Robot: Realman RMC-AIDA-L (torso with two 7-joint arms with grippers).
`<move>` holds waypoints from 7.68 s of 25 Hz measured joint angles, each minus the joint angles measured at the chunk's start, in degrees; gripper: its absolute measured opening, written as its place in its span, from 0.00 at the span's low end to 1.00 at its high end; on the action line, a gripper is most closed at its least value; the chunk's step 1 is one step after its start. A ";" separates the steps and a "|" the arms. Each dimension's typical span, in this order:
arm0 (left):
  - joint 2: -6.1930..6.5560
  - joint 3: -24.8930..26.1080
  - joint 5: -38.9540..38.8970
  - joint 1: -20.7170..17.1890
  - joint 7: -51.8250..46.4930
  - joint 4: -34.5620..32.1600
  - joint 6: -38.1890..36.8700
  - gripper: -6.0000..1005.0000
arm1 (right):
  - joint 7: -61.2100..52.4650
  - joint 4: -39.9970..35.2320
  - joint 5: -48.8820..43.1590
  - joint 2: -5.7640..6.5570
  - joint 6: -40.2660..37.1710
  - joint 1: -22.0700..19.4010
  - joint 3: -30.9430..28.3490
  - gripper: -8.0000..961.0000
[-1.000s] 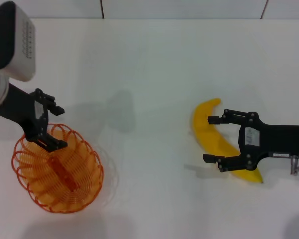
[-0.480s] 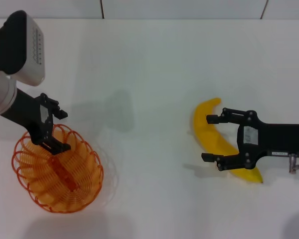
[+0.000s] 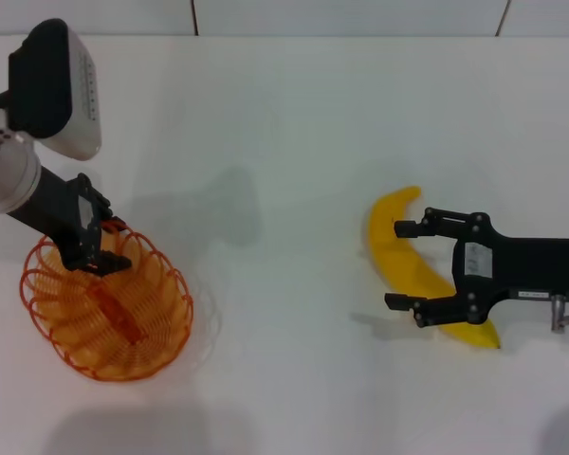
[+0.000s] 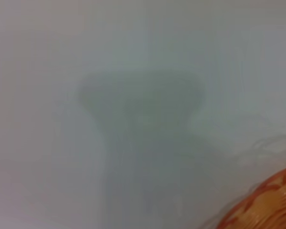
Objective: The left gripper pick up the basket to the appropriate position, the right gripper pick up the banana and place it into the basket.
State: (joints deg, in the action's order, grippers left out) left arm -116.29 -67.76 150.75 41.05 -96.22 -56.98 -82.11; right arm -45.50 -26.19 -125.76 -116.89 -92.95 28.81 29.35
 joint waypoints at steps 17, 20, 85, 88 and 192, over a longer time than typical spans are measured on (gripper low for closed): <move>-0.07 -0.97 -0.46 -0.56 -1.25 -5.49 -5.25 0.25 | -0.03 0.00 -0.13 0.09 0.38 -0.41 -0.17 0.93; -0.07 -0.97 -0.67 -0.74 -1.26 -6.21 -6.07 0.18 | -0.03 0.00 -0.18 0.09 0.40 -0.43 -0.22 0.93; -0.53 -4.59 -15.56 6.74 -17.41 13.05 7.50 0.08 | -0.12 2.02 0.25 0.08 0.58 4.11 -0.32 0.93; -0.49 -4.59 -15.51 6.76 -17.48 13.01 7.55 0.08 | -0.12 2.02 0.25 0.09 0.58 4.07 -0.30 0.93; 2.30 17.78 -44.81 -20.64 32.37 17.78 -7.47 0.87 | -81.97 -16.62 -18.34 0.35 5.05 16.64 22.71 0.92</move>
State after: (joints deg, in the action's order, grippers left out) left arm -113.99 -49.98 105.94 20.41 -63.85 -39.20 -89.58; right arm -127.47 -42.80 -144.10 -116.55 -87.90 45.46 52.06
